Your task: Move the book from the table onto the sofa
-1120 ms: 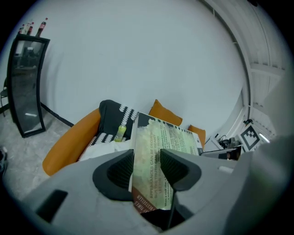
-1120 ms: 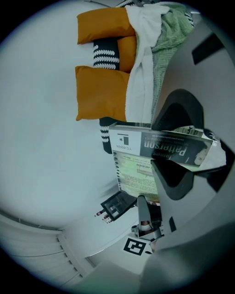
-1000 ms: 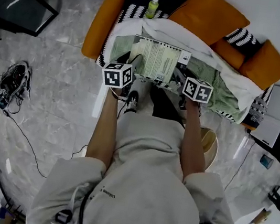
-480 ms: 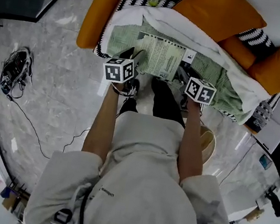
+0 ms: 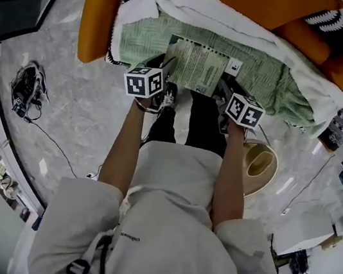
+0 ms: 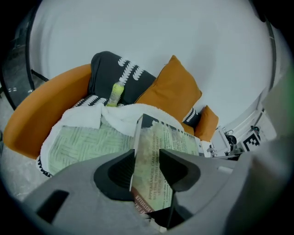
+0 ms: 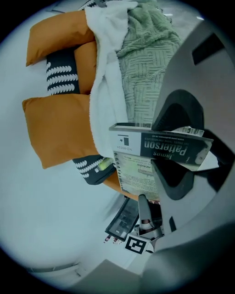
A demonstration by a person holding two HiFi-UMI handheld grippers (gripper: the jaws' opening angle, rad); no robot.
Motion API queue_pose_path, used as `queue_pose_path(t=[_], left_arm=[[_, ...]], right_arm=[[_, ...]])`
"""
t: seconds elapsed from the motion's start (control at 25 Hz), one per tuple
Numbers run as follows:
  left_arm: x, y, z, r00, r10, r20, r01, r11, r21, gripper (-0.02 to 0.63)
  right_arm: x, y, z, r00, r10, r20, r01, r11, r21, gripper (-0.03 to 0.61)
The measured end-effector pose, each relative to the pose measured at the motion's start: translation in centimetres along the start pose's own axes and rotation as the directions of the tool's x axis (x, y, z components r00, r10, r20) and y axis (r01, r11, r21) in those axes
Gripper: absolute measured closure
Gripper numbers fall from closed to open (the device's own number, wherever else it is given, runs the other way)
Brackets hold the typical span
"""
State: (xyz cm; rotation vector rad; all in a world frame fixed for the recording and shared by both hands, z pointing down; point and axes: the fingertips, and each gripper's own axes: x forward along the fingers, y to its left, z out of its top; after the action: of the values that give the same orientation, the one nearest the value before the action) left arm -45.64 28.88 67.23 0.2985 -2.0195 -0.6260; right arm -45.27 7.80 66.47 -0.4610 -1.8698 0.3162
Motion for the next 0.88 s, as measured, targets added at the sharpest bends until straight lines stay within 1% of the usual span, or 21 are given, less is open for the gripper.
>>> queue_pose_path(t=[0.2,0.48,0.72,0.88], left_arm=[[4.1,1.1,-0.4,0.998,0.024,-0.050,-0.022,0.999,0.023,0.442],[9.1,4.4,-1.8,0.991,0.083,-0.103,-0.085,0.996,-0.014,0.442],[12.3,6.3,-2.0,0.989,0.099,-0.109,-0.102,0.995,-0.024,0.442],[14.1,8.1,-2.6,0.988,0.098,-0.120,-0.105,0.993,-0.049,0.442]], right_arm=[[3.7,-3.1,-0.2,1.000,0.017,-0.017,-0.016,0.998,0.055,0.396],[9.6,-6.0,-0.4,0.996,0.063,-0.063,-0.059,0.997,0.054,0.396],[13.5,-7.9,0.0,0.993,0.086,-0.084,-0.082,0.996,0.045,0.396],[15.8,-8.5,-0.1,0.991,0.090,-0.102,-0.088,0.996,0.020,0.396]])
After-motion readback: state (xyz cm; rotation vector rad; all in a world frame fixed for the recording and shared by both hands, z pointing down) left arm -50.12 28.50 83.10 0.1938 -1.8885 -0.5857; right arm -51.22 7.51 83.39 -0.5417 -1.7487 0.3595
